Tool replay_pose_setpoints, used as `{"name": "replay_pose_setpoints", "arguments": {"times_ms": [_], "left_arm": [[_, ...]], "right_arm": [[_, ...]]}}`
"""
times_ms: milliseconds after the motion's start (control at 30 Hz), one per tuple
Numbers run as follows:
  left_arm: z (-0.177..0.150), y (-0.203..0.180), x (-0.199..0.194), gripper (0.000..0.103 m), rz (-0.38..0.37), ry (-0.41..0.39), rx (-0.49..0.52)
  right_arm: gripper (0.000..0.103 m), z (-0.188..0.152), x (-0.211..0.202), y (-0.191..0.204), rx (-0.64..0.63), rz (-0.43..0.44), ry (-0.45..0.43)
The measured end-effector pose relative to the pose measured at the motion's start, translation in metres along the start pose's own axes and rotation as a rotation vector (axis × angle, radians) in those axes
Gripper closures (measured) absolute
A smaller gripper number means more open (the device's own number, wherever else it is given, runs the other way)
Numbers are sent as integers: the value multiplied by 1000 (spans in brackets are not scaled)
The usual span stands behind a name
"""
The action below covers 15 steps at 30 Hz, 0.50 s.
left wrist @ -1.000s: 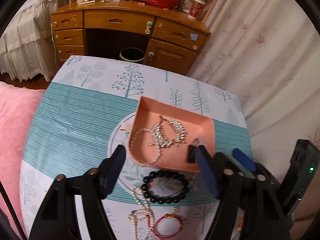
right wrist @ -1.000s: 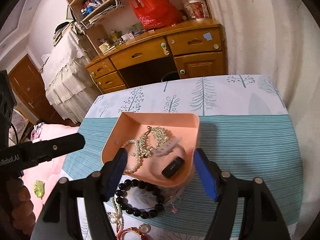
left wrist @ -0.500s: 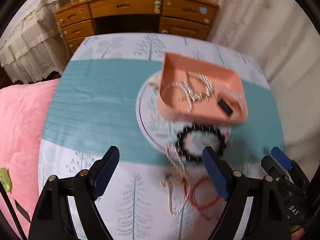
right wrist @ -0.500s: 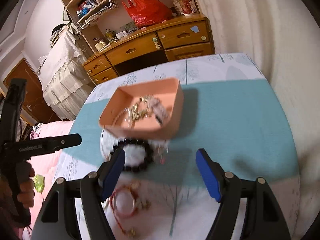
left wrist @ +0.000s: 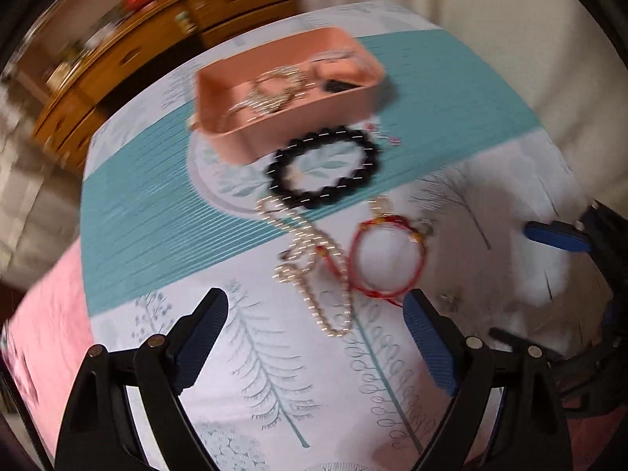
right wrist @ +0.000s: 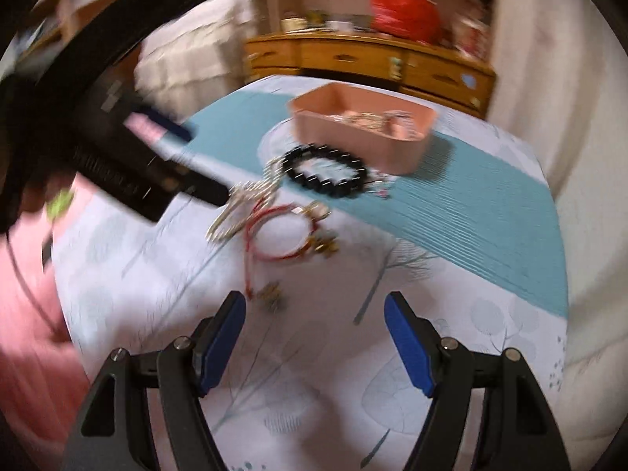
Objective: Organize jewelry
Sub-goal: 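Grasp the red string bracelet with the left tool while the right tool grasps a gold flower earring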
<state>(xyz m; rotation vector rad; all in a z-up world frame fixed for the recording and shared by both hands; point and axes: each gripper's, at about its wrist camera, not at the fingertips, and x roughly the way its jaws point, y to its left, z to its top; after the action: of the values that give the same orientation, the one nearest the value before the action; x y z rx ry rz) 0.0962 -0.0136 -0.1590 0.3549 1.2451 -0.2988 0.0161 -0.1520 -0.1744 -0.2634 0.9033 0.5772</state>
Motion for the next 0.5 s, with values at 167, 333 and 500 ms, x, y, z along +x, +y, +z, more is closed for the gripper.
{"name": "replay_pose_setpoints", "arguments": {"times_ms": [167, 333, 500], "left_arm": [[7, -24, 3, 13, -37, -52, 172], [14, -38, 16, 14, -75, -63, 265], [23, -44, 37, 14, -92, -49, 296]], "right_arm": [[31, -9, 2, 18, -145, -13, -21], [43, -11, 9, 15, -129, 11, -11], [59, -15, 17, 16, -121, 34, 1]]}}
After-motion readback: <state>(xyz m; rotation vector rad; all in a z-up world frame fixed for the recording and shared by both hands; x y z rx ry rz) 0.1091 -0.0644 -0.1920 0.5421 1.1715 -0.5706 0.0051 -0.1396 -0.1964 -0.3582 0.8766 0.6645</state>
